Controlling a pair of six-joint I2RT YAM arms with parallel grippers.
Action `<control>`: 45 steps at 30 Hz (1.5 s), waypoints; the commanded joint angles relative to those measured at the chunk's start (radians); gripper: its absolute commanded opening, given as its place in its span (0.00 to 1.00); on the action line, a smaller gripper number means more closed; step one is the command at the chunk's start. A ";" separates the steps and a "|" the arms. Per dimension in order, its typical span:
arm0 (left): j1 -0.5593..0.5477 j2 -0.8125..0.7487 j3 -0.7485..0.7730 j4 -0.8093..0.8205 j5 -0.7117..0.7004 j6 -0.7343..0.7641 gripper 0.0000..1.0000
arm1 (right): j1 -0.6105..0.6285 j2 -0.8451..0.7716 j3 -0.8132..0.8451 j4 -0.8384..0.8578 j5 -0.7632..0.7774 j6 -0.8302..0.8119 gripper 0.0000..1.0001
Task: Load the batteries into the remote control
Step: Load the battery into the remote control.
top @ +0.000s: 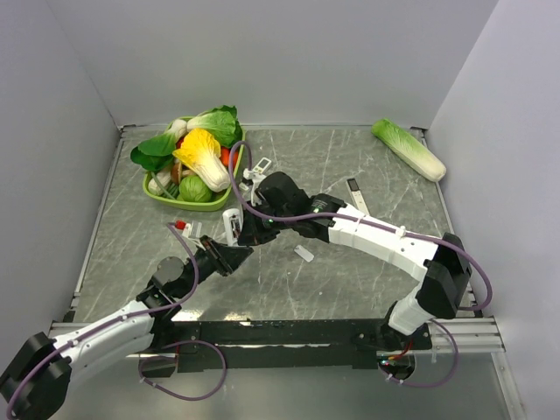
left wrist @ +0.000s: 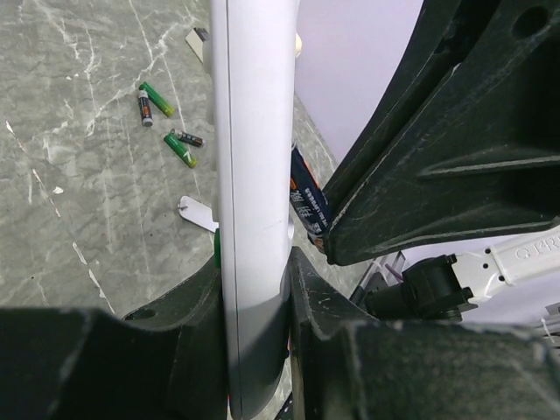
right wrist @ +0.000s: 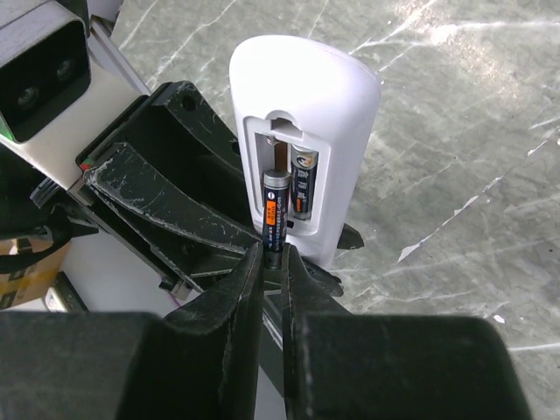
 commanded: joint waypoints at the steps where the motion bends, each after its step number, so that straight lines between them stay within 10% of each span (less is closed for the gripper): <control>1: -0.003 0.014 -0.021 0.097 -0.004 -0.027 0.01 | 0.008 0.018 0.053 -0.001 0.026 0.029 0.05; 45: -0.053 0.043 -0.018 0.191 -0.090 -0.231 0.01 | 0.008 0.104 0.160 -0.093 0.062 -0.004 0.27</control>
